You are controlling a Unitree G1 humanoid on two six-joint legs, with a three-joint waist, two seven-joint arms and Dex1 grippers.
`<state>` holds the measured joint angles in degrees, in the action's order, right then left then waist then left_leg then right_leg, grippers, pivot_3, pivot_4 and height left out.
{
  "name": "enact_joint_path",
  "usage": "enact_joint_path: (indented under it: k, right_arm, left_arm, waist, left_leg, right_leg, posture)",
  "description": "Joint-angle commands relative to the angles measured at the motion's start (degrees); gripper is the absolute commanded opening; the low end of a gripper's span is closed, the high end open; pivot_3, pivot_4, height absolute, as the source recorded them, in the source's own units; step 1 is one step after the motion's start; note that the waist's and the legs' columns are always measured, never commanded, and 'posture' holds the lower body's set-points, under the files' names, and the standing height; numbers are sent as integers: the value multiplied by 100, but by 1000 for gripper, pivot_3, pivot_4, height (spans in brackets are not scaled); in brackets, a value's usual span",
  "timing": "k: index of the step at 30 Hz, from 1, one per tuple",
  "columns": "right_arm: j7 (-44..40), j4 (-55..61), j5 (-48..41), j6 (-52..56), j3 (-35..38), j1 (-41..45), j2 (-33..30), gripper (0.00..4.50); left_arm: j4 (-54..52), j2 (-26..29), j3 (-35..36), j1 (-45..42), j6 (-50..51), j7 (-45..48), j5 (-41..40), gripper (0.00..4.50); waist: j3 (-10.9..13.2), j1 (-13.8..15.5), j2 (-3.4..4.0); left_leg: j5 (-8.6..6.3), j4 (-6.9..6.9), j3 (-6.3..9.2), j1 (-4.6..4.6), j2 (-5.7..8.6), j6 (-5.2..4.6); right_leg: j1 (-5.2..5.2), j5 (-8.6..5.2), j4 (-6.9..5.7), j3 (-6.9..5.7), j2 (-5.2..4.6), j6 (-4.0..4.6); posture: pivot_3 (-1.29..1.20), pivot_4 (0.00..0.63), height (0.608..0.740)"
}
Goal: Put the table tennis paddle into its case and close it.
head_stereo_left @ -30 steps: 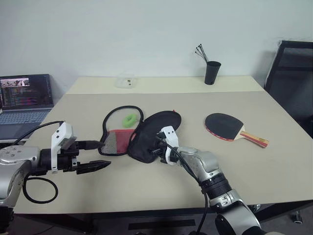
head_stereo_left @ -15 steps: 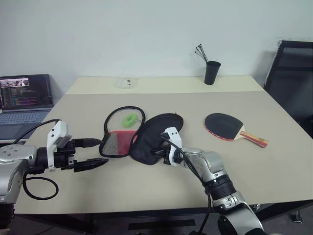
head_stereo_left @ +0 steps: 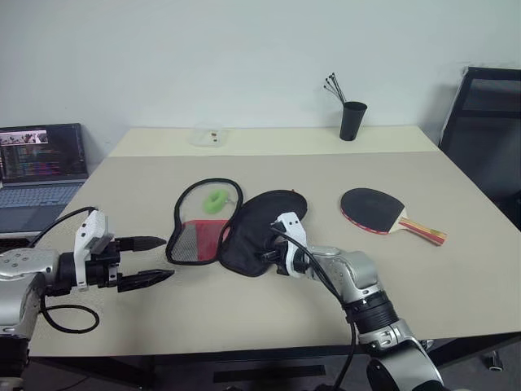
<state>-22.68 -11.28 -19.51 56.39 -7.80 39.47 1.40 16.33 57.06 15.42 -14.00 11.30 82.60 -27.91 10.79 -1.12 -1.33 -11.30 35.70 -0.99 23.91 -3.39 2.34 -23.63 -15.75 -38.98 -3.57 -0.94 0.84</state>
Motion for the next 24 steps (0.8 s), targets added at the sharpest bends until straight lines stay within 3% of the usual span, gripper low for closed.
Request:
enact_joint_path:
  k: [1,14,24]
  right_arm:
    - [-115,342,-146,103,112,58,-86,74]
    - [-388,816,-268,493,78,-89,-738,74]
    - [-1423,301,-160,348,-291,336,-1901,74]
  left_arm:
    - [252,-12,41,-115,-331,221,43,4309]
    - [639,-154,-80,-263,-762,451,128,4309]
    - [39,-385,-563,-840,-309,197,167,4309]
  waist:
    - [0,0,0]
    - [0,2,0]
    - [-1,31,-3]
  left_leg:
    - [0,0,0,0,0,0]
    - [0,0,-5,2,-3,0]
    - [0,2,-6,5,-1,0]
  right_leg:
    - [0,0,0,0,0,0]
    - [-3,0,-1,1,2,0]
    - [-3,0,0,2,9,0]
  posture:
    - [0,150,740]
    - [0,150,740]
    - [0,150,740]
